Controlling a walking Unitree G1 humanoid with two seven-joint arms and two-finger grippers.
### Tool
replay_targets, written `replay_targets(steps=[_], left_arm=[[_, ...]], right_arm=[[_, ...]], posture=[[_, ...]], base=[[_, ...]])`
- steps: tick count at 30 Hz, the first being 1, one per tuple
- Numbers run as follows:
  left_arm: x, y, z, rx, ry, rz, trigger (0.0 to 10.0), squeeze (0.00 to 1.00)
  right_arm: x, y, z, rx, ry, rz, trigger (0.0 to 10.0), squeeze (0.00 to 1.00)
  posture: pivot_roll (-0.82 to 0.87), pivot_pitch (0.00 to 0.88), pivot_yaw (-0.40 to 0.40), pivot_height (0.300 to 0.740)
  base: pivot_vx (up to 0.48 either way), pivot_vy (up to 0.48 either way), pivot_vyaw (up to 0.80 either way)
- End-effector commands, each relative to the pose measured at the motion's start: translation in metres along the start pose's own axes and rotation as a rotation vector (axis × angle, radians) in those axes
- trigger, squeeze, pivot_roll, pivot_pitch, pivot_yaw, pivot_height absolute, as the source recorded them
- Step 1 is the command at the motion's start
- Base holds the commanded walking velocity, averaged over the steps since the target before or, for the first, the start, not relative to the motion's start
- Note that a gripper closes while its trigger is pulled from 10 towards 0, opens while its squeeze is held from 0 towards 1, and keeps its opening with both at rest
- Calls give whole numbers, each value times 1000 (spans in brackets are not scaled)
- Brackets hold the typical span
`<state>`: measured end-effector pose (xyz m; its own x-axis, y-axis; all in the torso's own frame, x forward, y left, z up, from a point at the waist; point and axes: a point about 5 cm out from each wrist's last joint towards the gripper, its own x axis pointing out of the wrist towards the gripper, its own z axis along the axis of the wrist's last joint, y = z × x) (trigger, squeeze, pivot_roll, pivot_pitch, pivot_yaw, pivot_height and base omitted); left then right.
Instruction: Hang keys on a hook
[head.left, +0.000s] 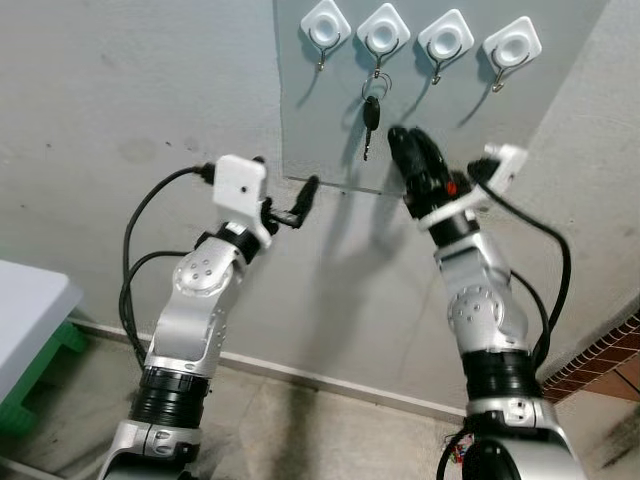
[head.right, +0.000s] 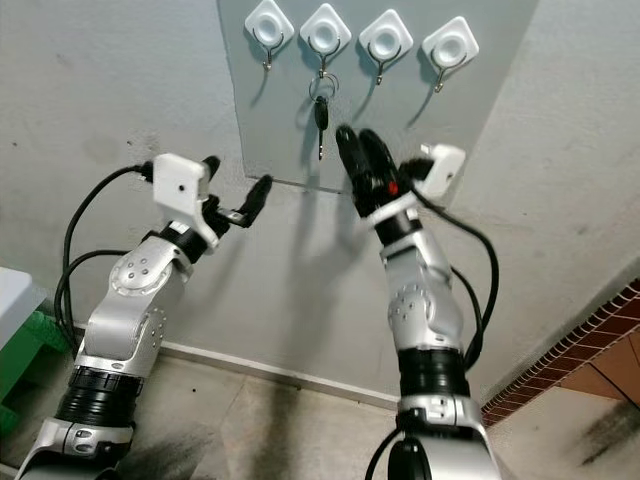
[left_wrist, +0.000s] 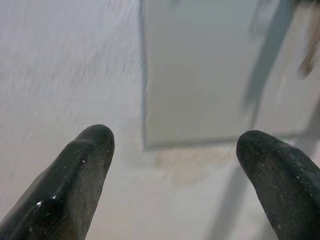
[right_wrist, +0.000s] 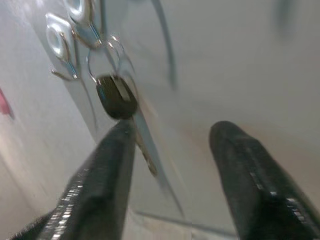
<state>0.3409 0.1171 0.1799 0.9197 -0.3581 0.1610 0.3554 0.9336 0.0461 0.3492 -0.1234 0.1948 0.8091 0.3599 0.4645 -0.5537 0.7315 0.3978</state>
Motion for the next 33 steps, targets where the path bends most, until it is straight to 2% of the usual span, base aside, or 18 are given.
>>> replay_targets(steps=[1, 3, 4, 5, 10, 13, 15, 16, 22, 23, 24, 25, 26, 27, 28, 30, 32, 33], left_arm=[[-7, 9, -21, 7, 56, 45, 10000, 0], [-11, 10, -36, 28, 98, 57, 10000, 0], [-15, 11, -49, 36, 132, 63, 10000, 0], [-18, 12, -59, 38, 165, 75, 10000, 0], [-31, 13, -93, 41, 263, 112, 10000, 0], [-34, 14, -100, 30, 287, 119, 10000, 0], [-44, 13, -117, 24, 337, 125, 10000, 0], [-56, 10, -132, 28, 389, 117, 10000, 0], [-72, 7, -151, -10, 468, 127, 10000, 0], [-78, 6, -157, -5, 499, 135, 10000, 0], [-87, 6, -164, -25, 535, 145, 10000, 0], [-87, 6, -164, -25, 535, 145, 10000, 0], [-95, 5, -171, -23, 573, 150, 10000, 0], [-107, 3, -181, -54, 624, 163, 10000, 0], [-112, 3, -184, -48, 644, 168, 10000, 0], [-115, 3, -186, -45, 656, 172, 10000, 0], [-125, 2, -192, -57, 695, 181, 10000, 0], [-125, 2, -192, -57, 695, 181, 10000, 0]], right_arm=[[-3, 3, -4, -28, -3, -27, 10000, 1000], [-10, 1, -12, -15, 13, -57, 10000, 1000], [-16, -1, -19, -17, 27, -81, 10000, 145], [-22, -3, -26, -23, 46, -103, 10000, 0], [-46, -14, -49, -54, 127, -181, 10000, 0], [-52, -18, -54, -57, 143, -203, 10000, 0], [-70, -30, -66, -75, 204, -280, 10000, 0], [-89, -42, -77, -101, 265, -348, 10000, 0], [-114, -54, -89, -119, 361, -418, 10000, 0], [-123, -58, -94, -137, 404, -445, 10000, 1000], [-136, -62, -100, -146, 456, -472, 10000, 1000], [-136, -62, -100, -146, 456, -472, 10000, 1000], [-149, -66, -106, -165, 513, -503, 10000, 1000], [-172, -71, -114, -213, 612, -559, 10000, 1000], [-181, -72, -117, -216, 645, -579, 10000, 1000], [-186, -73, -119, -214, 663, -589, 10000, 1000], [-207, -74, -125, -231, 751, -633, 10000, 1000], [-207, -74, -125, -231, 751, -633, 10000, 1000]], posture=[[4, 0, 55, 740], [0, 0, 58, 740], [-3, 0, 63, 740], [-5, 0, 65, 740], [-12, 0, 68, 740], [-16, 0, 66, 740], [-22, 0, 66, 740], [-29, 0, 63, 740], [-34, 0, 52, 740], [-34, 0, 51, 740], [-34, 0, 46, 740], [-34, 0, 46, 740], [-34, 0, 43, 740], [-33, 0, 38, 740], [-33, 0, 38, 740], [-33, 0, 38, 740], [-34, 0, 31, 740], [-34, 0, 31, 740]], base=[[0, 0, 0], [0, 0, 0], [0, 0, 0], [0, 0, 0], [0, 0, 0], [0, 0, 0], [0, 0, 0], [0, 0, 0], [0, 0, 0], [0, 0, 0], [0, 0, 0], [0, 0, 0], [0, 0, 0], [0, 0, 0], [0, 0, 0], [0, 0, 0], [0, 0, 0], [0, 0, 0]])
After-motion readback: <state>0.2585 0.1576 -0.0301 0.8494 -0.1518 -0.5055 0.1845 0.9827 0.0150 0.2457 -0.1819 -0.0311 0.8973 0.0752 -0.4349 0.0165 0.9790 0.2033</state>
